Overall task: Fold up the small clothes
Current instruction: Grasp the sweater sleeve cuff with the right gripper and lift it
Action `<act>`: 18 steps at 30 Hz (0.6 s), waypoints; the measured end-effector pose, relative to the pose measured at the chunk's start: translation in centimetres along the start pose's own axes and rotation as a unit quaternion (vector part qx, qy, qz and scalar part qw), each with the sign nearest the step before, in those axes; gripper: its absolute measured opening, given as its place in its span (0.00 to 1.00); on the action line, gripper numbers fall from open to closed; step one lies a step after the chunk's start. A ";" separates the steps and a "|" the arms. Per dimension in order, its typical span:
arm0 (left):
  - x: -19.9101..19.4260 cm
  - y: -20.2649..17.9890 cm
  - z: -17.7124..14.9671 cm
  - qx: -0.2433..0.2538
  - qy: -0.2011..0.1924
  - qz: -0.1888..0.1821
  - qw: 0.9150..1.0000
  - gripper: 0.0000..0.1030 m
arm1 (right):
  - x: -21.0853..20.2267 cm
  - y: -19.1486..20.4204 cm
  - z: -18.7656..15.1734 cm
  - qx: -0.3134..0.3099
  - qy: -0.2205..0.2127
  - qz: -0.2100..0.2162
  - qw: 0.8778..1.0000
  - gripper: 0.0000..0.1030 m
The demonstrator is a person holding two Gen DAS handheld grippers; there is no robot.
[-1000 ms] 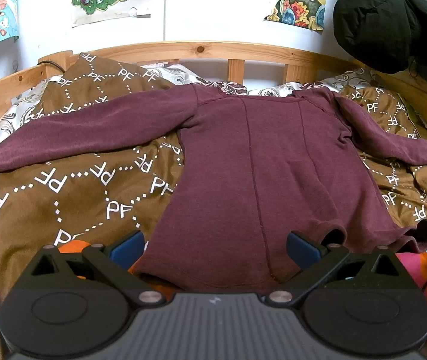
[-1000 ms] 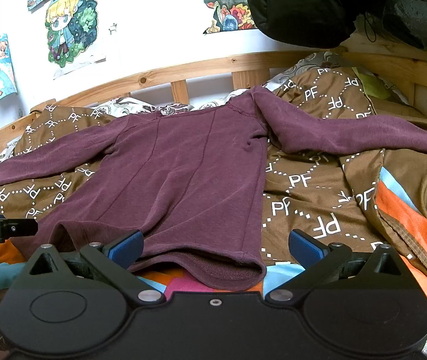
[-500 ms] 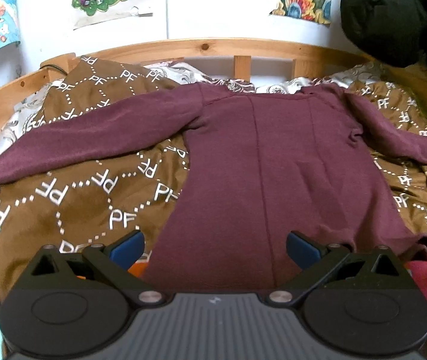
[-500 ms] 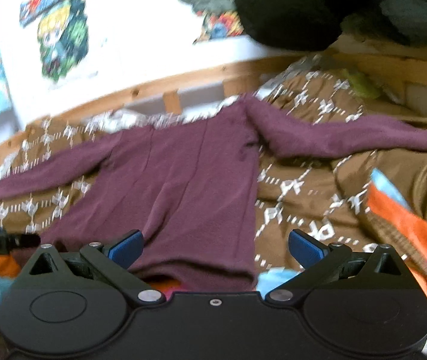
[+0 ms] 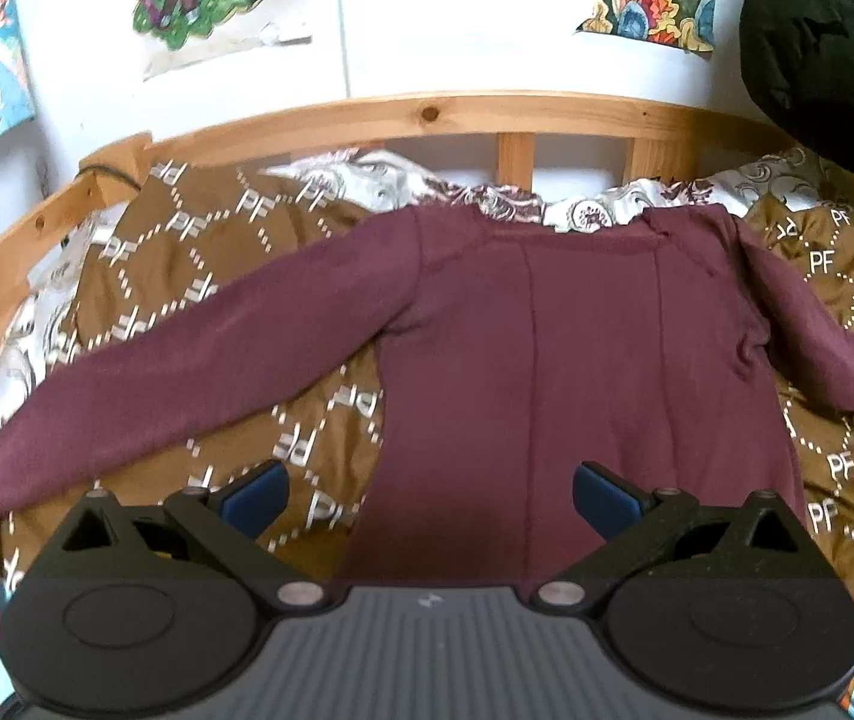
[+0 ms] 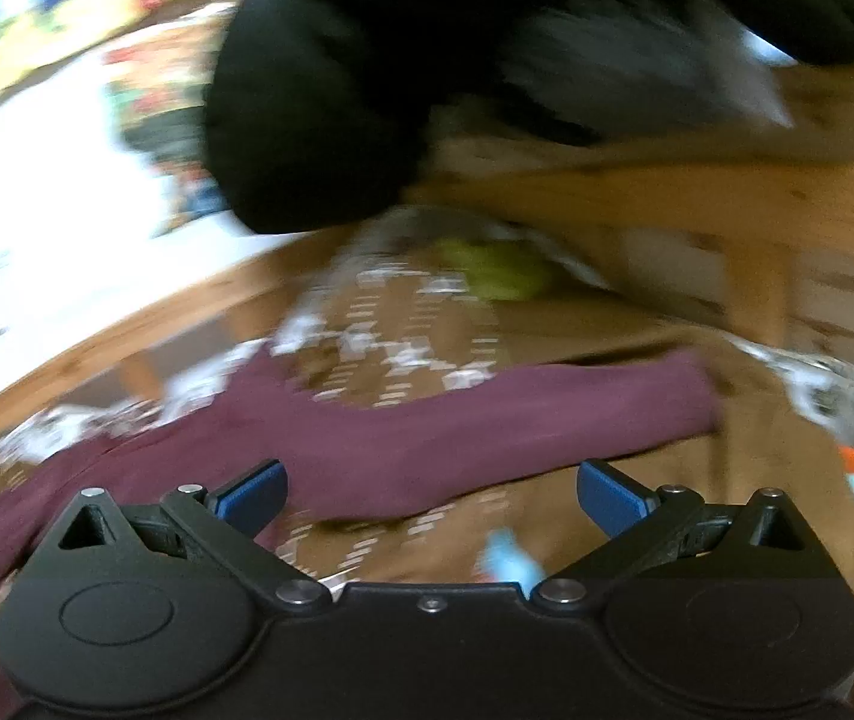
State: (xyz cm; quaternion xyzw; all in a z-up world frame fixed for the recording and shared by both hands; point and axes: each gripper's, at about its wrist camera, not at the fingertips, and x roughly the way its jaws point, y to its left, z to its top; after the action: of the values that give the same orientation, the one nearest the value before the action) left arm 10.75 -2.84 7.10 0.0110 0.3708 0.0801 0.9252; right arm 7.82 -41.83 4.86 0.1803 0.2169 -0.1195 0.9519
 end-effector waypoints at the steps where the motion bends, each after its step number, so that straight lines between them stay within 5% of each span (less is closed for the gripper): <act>1: 0.3 -0.7 0.4 0.006 0.000 0.008 1.000 0.99 | 0.8 -0.8 0.2 0.018 0.000 -0.008 1.000 1.00; 8: 2.5 -6.0 1.5 0.057 0.009 -0.001 0.998 0.99 | 5.6 -3.1 0.7 0.066 0.055 -0.083 0.993 1.00; 12: 3.7 -8.9 0.8 0.068 0.015 -0.030 0.997 0.99 | 7.2 -3.5 0.8 0.076 0.038 -0.106 0.991 0.99; 18: 4.8 -11.1 -1.1 0.054 0.041 -0.049 0.997 0.99 | 7.9 -4.8 0.1 0.047 -0.003 -0.114 0.992 0.75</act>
State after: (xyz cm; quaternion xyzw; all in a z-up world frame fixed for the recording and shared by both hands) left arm 14.97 -13.06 2.14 0.0396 0.4124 0.0152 0.9100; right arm 13.30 -47.39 -0.09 0.1981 0.2279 -0.2380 0.9231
